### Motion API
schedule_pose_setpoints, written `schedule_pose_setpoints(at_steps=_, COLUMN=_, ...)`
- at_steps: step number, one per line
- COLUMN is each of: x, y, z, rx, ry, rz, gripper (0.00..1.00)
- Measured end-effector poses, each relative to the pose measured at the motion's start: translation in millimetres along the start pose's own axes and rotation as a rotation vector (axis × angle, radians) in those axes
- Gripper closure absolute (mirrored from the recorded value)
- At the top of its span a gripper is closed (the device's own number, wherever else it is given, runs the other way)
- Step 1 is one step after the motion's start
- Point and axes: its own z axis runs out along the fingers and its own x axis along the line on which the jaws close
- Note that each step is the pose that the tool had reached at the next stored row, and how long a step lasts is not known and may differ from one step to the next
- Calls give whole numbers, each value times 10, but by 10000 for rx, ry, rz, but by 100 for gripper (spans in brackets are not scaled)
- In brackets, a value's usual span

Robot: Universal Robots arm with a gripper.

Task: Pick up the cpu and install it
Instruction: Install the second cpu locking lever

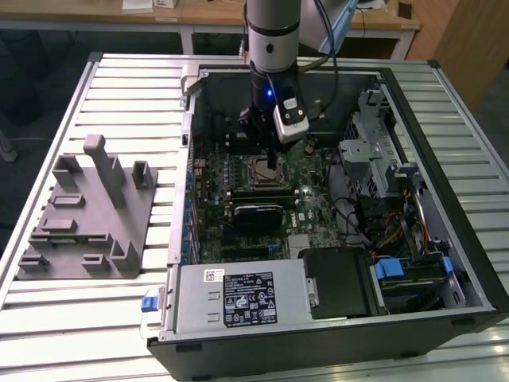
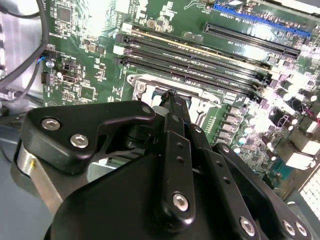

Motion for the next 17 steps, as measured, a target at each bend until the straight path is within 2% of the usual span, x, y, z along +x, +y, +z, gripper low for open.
schedule_pose_setpoints(at_steps=3, x=2, y=-2, z=26, rx=-18, ry=16, rz=-268, gripper=89)
schedule_pose_setpoints(at_steps=8, x=6, y=-1, z=67, rx=-85, ry=7, rz=-1016, gripper=89)
schedule_pose_setpoints(at_steps=11, x=7, y=-8, z=110, rx=-129, ry=9, rz=-1251, gripper=89)
schedule_pose_setpoints(at_steps=17, x=-9, y=-98, z=165, rx=-406, ry=66, rz=-1259, gripper=89)
